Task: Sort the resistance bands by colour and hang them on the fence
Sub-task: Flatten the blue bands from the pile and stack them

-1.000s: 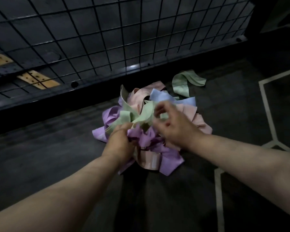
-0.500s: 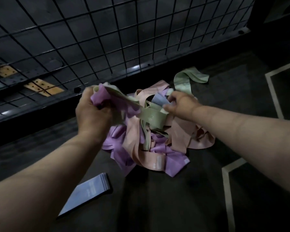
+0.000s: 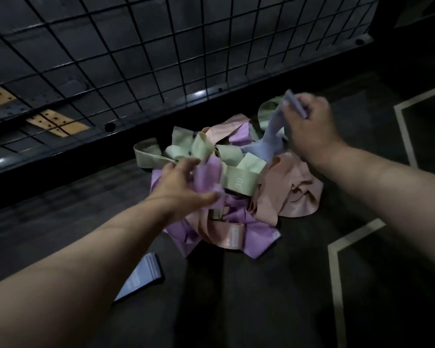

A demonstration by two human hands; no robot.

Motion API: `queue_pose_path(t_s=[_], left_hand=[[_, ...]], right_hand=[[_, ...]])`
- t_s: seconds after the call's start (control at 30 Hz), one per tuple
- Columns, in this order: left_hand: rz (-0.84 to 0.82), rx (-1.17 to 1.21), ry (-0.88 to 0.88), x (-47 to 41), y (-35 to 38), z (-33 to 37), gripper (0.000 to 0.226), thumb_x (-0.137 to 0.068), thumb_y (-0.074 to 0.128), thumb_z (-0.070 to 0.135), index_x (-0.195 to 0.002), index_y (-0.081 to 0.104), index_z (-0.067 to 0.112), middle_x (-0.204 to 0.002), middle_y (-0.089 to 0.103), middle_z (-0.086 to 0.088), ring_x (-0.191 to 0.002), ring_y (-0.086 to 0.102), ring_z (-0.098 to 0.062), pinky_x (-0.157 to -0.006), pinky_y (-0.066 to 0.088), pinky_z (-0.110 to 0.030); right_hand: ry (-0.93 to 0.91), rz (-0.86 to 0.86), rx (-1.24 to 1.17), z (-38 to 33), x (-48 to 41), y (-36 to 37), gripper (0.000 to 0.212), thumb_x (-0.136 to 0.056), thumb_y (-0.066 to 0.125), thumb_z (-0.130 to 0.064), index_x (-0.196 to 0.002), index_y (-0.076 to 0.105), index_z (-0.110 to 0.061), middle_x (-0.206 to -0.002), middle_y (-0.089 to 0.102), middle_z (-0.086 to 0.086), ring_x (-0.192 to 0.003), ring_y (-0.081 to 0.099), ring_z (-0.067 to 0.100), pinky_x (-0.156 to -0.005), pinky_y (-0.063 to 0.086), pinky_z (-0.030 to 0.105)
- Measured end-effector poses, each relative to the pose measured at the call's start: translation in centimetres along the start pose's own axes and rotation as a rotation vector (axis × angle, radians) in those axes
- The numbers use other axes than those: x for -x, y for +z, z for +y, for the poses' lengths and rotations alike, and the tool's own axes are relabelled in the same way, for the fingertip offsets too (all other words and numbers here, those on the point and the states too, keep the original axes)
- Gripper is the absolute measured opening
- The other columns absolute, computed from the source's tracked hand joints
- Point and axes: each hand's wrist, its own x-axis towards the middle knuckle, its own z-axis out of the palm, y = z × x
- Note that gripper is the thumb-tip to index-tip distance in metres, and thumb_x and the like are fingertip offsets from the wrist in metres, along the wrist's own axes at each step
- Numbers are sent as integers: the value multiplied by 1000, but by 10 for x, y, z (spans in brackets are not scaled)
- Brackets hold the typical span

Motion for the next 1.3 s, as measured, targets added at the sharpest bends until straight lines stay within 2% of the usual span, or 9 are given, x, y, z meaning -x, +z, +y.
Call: queue_pose_path(t_s=[0.1,0.2,0.4,0.5,0.6,0.73,0.9,1.07,1.3], left_hand=[[134,-342,59,6,19,8,115,-58,84,60,-150,15,51,-157,-31,3,-150,-15,-30,-122,8,-52],[69,-462,130,1,36,11,123,-63,82,61,-148,-7,58,-153,-42,8,-147,-28,-26,-117,-3,-63],[-20,-651,15,-12,52,3,73,-79,67,56,-141,28,52,-162,-12,-5,-150,-8,-32,-111,-8,-71],[112,-562,180,-6,48,8,85,-73,64,49,-146,19,53,-163,-16,-2,-150,-19,-25,-113,-16,-63],[26,-112,393,5,36,38,101,-63,61,37,-151,12,48,-163,4,12,-148,8,-10,-119,7,-49],[-203,692,314,4,19,72,55,-62,67,5,-115,61,19,-109,69,-1,-99,65,-9,-87,52,-28],[-314,662,258,10,-1,61,38,-77,74,9,-112,67,-2,-105,72,-21,-93,69,-32,-89,56,-44],[-233,585,166,24,-20,48,5,-88,68,8,-92,70,6,-75,69,-10,-61,62,-18,-52,49,-23],[-200,521,27,53,-65,26,7,-74,74,15,-73,67,12,-67,64,-8,-49,57,-15,-44,41,-18]], right_hand=[[-24,111,-132,-21,3,-5,12,-101,52,-21,-96,58,-10,-76,50,-9,-66,49,-5,-62,42,15],[-80,229,-194,-41,9,-10,10,-102,49,-26,-94,52,-22,-79,48,-12,-68,49,-5,-65,42,17],[-29,389,-427,-70,15,-26,26,-104,47,-30,-126,42,-17,-111,57,-5,-89,61,-12,-80,51,14],[25,188,-353,-78,21,-23,4,-104,47,-26,-108,46,-28,-101,55,-12,-80,59,-18,-73,50,10],[80,-181,-288,-79,32,-12,9,-101,54,-25,-93,52,-27,-95,60,-6,-84,67,-2,-72,59,21],[104,-305,-401,-84,34,-1,9,-99,59,-22,-95,64,-16,-93,69,1,-93,71,16,-77,61,37],[267,-113,-620,-75,10,1,13,-99,59,-21,-96,66,-12,-92,74,5,-88,73,23,-80,61,46],[531,-94,-559,-46,9,15,24,-100,57,-28,-112,61,-7,-102,69,13,-87,70,29,-63,60,38],[549,-168,-631,-58,9,13,25,-100,57,-34,-114,65,-15,-99,69,-1,-73,73,14,-54,56,29]])
